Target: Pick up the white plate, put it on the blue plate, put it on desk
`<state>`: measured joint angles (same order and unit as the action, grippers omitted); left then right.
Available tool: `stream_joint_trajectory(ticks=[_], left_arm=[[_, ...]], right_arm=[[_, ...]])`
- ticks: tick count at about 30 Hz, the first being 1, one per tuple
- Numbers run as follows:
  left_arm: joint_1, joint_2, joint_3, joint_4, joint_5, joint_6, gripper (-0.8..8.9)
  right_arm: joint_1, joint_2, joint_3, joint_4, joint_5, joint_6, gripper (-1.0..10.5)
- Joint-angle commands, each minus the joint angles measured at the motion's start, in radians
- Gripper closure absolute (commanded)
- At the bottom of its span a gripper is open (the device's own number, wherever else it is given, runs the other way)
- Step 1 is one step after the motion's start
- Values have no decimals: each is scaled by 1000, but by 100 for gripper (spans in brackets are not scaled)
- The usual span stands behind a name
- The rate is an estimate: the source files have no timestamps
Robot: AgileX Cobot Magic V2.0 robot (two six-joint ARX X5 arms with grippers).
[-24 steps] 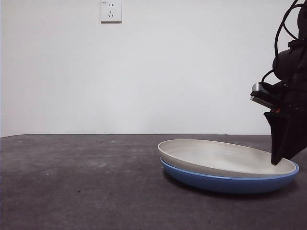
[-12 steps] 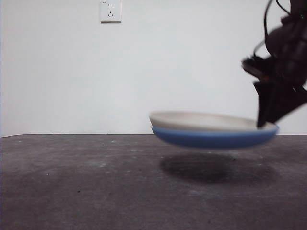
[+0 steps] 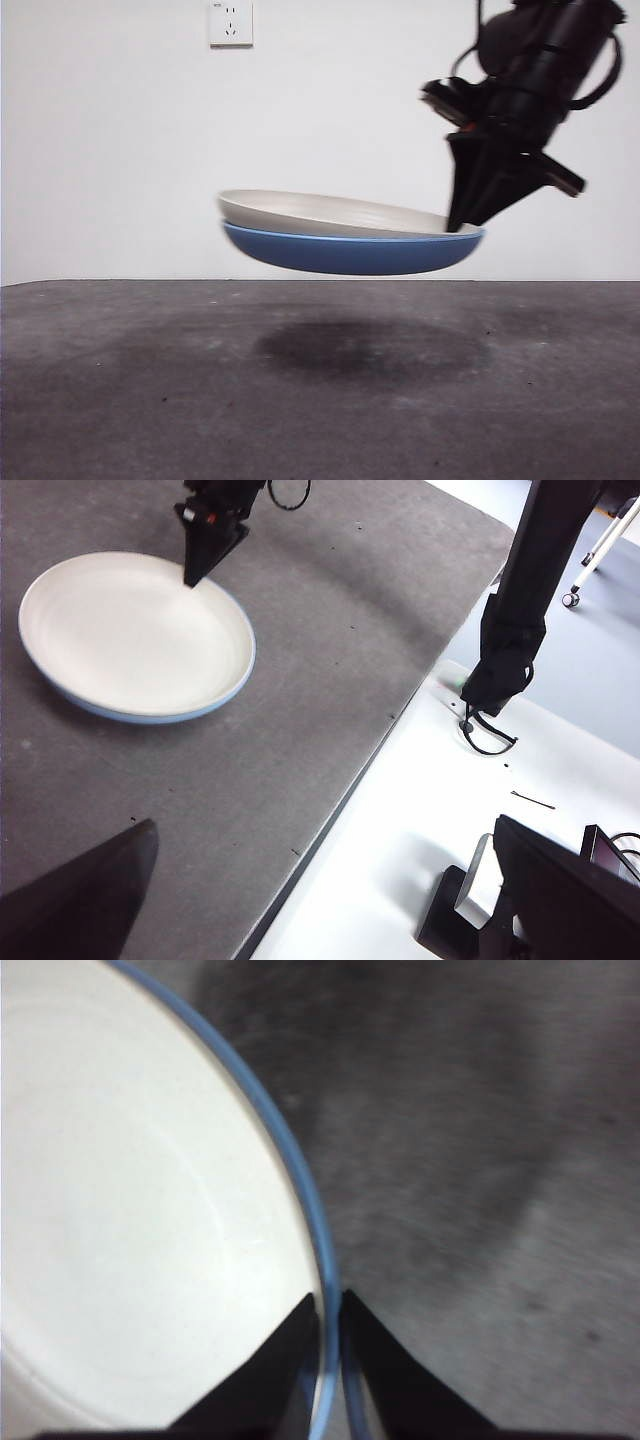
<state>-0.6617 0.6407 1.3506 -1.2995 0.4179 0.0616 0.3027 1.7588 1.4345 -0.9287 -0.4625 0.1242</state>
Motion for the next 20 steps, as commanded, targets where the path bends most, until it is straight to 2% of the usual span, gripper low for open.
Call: stream_joint_trajectory(ticks=[1, 7, 20], left_arm=[[-8, 4, 10, 14, 1, 6, 214], [-8, 4, 10, 14, 1, 6, 214], [-8, 4, 10, 14, 1, 6, 214]], right_arm=[[46, 32, 20, 28, 22, 56, 941], [84, 85, 20, 53, 21, 79, 941], [75, 221, 20, 85, 26, 78, 941]])
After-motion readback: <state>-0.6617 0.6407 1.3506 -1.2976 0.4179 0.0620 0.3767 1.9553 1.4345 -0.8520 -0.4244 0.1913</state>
